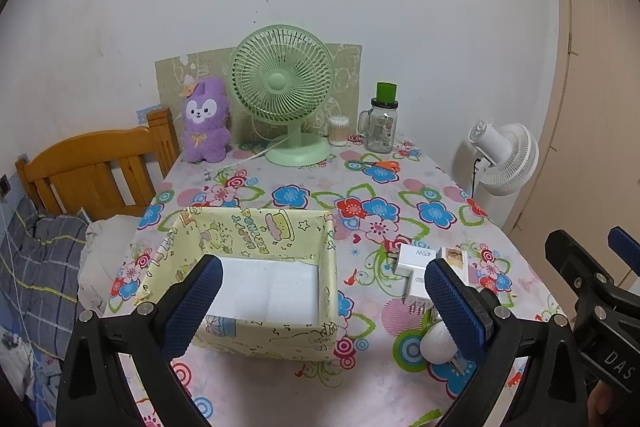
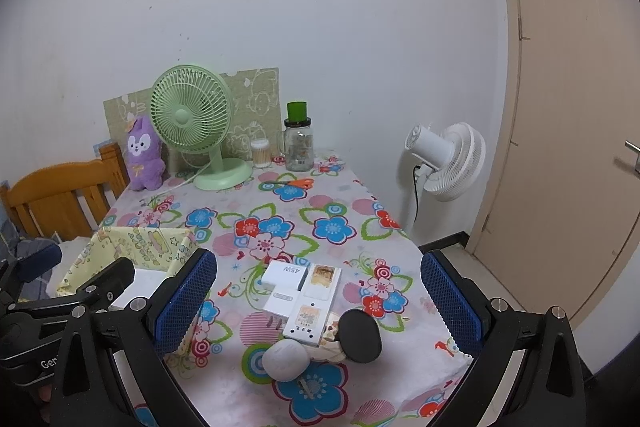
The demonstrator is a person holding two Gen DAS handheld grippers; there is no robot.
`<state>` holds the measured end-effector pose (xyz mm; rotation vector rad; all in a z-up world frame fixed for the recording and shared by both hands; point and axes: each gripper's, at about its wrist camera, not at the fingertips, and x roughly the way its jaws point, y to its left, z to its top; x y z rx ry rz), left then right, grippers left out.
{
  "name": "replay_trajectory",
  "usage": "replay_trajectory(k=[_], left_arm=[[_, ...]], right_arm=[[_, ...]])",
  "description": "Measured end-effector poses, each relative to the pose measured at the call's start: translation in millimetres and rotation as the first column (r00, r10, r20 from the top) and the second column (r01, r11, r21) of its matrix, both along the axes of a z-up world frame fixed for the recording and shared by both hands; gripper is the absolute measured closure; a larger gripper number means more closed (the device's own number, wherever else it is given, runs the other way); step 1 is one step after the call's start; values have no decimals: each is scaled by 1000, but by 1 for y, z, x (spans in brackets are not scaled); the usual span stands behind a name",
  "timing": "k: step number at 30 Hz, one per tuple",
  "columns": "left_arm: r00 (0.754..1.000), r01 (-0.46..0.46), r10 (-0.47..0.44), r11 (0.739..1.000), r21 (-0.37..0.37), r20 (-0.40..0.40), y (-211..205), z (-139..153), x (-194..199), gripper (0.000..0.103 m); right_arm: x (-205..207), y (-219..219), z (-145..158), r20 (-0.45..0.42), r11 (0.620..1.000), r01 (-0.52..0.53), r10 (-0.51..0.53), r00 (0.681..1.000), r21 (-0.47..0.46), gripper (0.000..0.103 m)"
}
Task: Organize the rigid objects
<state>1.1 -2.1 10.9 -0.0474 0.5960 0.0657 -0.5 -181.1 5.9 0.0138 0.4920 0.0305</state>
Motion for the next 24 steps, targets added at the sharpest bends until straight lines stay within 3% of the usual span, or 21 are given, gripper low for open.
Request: replay_trajectory(k=[19,24], left_arm=[[1000,4,-4,1000,-1,3,-1,-3,4,2],[1000,19,-19,1000,12,-7,-8,-8,12,8]], right_arm=[[3,2,0,1,1000,1,-1,1000,1,0],[11,0,-3,-10,1000,5,-5,1000,-1,0]])
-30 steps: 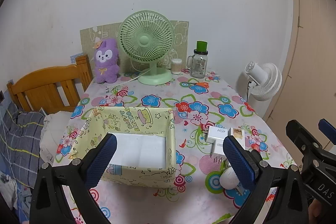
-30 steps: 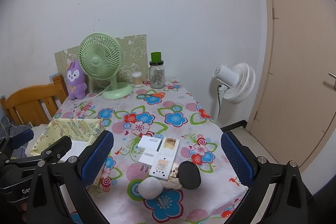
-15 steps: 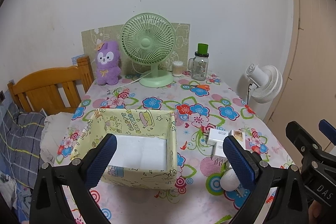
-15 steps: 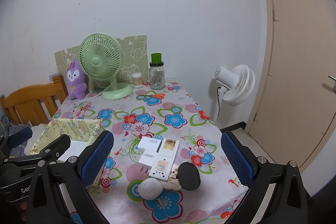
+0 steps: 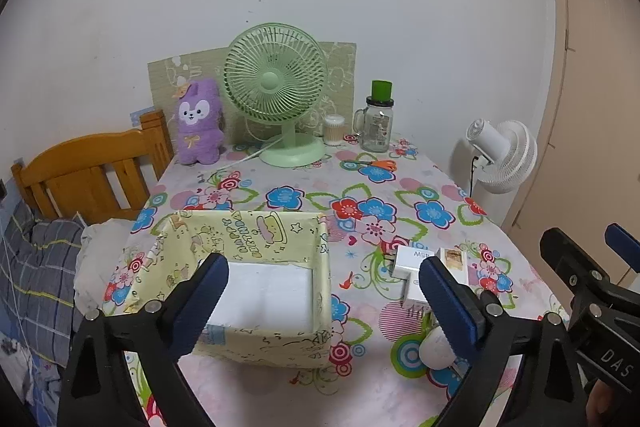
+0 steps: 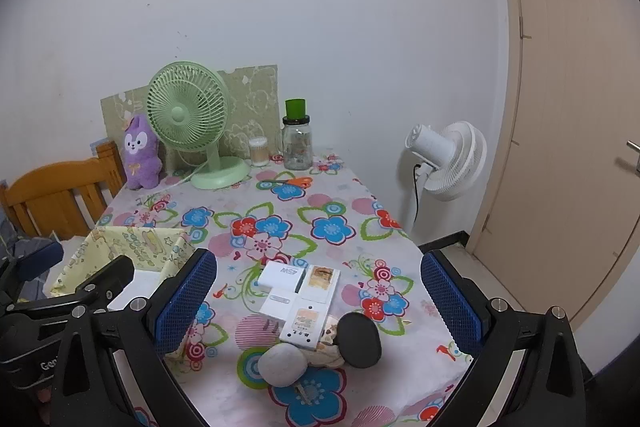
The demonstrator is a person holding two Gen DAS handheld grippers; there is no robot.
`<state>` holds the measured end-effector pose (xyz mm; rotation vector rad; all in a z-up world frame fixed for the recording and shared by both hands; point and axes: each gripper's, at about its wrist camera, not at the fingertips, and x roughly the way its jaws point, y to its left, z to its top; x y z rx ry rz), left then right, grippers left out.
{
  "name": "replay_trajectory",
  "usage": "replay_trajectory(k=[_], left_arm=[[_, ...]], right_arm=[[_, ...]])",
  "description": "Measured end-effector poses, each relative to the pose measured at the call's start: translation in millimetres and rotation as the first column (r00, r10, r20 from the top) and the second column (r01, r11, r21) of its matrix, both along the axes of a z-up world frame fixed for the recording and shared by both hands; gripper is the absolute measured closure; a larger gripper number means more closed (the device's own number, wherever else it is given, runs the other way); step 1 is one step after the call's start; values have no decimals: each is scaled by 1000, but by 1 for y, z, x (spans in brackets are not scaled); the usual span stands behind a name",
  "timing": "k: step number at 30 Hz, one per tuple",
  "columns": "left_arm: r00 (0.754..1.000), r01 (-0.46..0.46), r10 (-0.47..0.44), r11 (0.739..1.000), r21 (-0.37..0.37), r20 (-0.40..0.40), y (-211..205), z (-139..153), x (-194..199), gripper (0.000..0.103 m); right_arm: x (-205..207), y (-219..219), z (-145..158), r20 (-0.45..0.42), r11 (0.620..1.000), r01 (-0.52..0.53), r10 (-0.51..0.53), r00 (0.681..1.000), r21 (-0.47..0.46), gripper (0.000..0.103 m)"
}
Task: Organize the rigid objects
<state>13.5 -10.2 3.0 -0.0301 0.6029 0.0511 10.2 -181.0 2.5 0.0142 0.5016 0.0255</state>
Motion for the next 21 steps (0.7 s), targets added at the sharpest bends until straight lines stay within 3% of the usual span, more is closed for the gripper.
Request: replay_trajectory(k=[6,21], left_arm=[[999,27,-27,1000,6,-29,-14,-11,11,14],[976,178,-174,984,22,-130,-79,-48,35,16]], right_arm=[[10,-9,-7,-16,1000,5,-5,1000,15,1],[34,-39,-41,-97,1000,29,-30,995,-10,6]])
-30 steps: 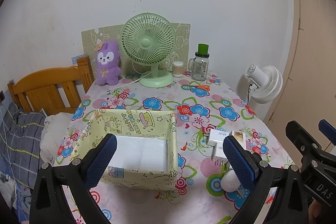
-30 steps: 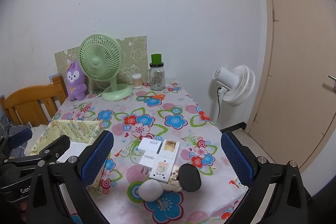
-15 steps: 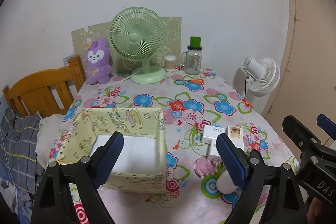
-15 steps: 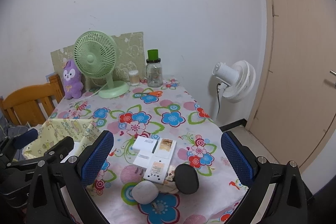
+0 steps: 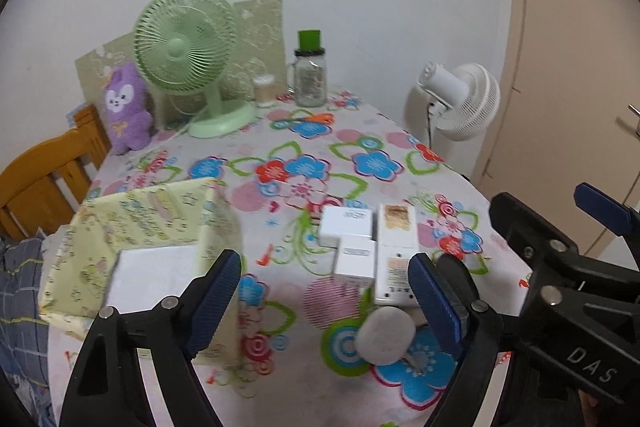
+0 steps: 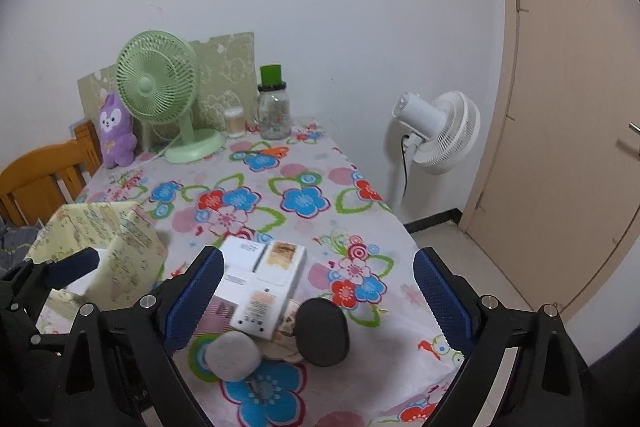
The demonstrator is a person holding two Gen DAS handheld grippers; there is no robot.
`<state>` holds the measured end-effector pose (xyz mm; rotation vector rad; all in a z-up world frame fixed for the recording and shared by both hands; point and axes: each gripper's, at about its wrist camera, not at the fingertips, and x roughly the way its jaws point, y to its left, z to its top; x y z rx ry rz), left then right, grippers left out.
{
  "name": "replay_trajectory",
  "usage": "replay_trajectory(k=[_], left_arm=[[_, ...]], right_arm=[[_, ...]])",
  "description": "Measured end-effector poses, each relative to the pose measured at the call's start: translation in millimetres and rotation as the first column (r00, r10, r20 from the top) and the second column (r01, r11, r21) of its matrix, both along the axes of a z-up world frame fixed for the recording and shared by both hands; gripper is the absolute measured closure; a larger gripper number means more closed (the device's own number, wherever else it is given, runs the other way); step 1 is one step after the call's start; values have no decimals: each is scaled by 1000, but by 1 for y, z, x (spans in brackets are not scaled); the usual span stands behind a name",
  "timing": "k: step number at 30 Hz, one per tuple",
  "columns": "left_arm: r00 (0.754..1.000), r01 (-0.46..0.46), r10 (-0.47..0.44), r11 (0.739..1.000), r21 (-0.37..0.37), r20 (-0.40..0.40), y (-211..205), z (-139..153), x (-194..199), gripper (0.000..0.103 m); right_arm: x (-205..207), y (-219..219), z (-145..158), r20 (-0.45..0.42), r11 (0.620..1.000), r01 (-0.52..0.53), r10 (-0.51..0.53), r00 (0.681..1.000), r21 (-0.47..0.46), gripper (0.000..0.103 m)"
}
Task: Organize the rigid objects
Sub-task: 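Close the left gripper on the long white power bank while the right grasps the black puck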
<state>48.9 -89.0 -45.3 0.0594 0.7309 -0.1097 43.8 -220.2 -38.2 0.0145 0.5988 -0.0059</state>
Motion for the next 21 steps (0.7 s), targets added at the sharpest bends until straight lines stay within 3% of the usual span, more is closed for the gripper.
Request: replay_trajectory(k=[21], left_arm=[[988,44,-46,999,-16,-148,-22,-66,34,18]], right_arm=[[30,-16,-64,-124,1000,-5,8,992,19,6]])
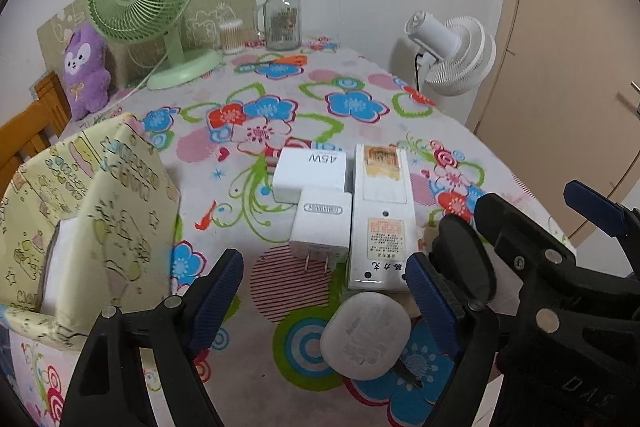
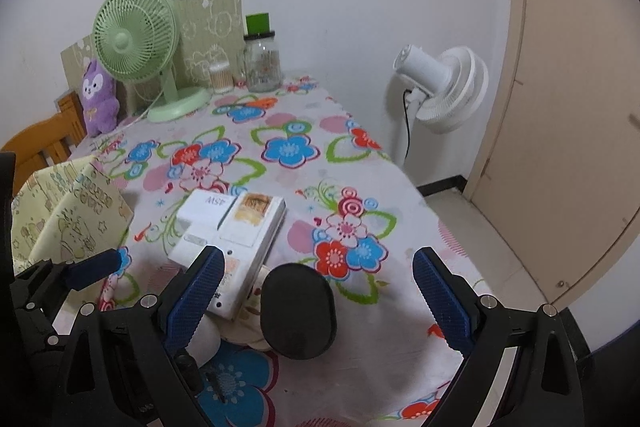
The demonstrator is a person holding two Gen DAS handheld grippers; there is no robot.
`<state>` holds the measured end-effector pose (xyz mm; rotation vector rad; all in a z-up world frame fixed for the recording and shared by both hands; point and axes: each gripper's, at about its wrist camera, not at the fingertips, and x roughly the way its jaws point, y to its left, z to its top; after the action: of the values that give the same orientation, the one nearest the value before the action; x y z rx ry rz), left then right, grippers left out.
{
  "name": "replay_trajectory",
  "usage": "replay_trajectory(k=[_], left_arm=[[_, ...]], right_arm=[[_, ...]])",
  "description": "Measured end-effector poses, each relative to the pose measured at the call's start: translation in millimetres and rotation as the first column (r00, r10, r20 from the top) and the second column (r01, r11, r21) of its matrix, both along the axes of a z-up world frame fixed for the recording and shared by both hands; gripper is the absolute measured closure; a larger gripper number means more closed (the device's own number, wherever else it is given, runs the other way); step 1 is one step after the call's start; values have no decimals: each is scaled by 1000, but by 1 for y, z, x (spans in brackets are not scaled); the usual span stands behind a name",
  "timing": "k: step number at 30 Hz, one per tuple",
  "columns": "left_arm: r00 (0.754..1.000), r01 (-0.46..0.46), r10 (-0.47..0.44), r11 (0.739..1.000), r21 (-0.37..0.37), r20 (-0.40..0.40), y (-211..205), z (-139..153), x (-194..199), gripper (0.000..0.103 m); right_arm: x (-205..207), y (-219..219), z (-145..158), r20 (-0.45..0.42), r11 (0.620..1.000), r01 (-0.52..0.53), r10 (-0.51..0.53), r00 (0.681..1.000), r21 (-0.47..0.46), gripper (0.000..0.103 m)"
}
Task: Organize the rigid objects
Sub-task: 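Close the left gripper on the long white power bank while the right grasps the black puck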
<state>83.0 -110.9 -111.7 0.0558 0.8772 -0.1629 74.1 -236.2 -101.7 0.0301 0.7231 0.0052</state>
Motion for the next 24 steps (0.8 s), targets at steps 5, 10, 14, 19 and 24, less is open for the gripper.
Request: replay_trajectory(k=[5,10,14,19,24], left_arm=[[999,32,-32,999,26,-3,-12,-9,5,19],[998,63,-64,997,51,10,-26,-15,10,19],[997,79,-79,995,59,-13,-34,-23,17,22],[998,68,-69,993,97,10,-38,-25,18,31],[994,109,-109,992,61,-7,-41,-26,14,58]], right_arm=[[8,-5,-15,-41,1000,17,-16,999,17,8],[17,-12,-26,-93,999,40,-38,995,16,10],[22,-14,-33,-113,999,35,-32,993,26,10],[27,-15,-39,-133,998,36,-29,991,51,10],[28,-14,-44,-159,995,37,-23,987,87,10]])
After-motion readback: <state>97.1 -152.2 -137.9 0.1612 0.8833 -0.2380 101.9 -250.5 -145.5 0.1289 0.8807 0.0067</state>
